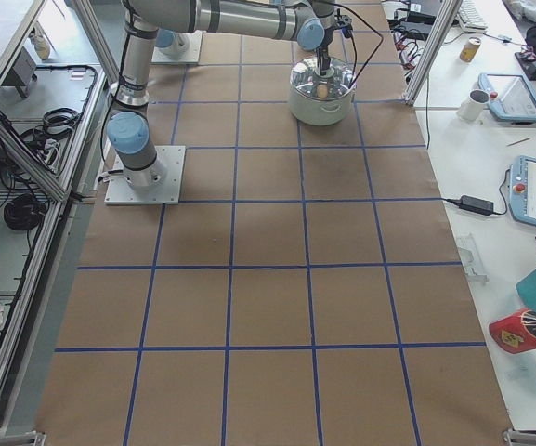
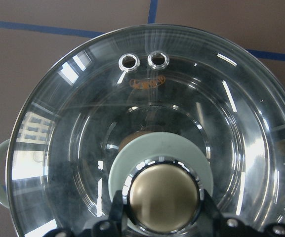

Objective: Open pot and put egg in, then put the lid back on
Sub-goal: 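Lower the glass lid onto the pot with the right gripper and align it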

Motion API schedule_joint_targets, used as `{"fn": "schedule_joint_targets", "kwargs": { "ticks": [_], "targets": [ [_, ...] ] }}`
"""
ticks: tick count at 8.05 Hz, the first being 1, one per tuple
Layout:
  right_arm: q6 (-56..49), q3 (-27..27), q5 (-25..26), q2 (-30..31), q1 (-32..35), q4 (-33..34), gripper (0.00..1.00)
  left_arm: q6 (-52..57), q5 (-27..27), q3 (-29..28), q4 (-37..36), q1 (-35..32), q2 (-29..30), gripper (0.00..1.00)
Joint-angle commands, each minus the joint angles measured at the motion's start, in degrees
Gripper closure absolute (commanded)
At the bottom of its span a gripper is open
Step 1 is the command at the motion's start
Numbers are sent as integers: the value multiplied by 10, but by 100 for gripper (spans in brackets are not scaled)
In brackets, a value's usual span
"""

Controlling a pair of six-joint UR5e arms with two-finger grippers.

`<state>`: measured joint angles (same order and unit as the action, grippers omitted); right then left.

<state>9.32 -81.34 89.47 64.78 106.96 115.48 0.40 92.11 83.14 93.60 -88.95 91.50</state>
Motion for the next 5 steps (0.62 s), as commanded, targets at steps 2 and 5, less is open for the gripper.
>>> {"fn": "schedule_joint_targets", "kwargs": {
  "ticks": [2,5],
  "targets": [
    [0,0,-3,1,0,-3,100,0,0,0,0,0,0,0],
    [-3,0,-3,-1,0,-3,100,0,0,0,0,0,0,0]
  ]
}}
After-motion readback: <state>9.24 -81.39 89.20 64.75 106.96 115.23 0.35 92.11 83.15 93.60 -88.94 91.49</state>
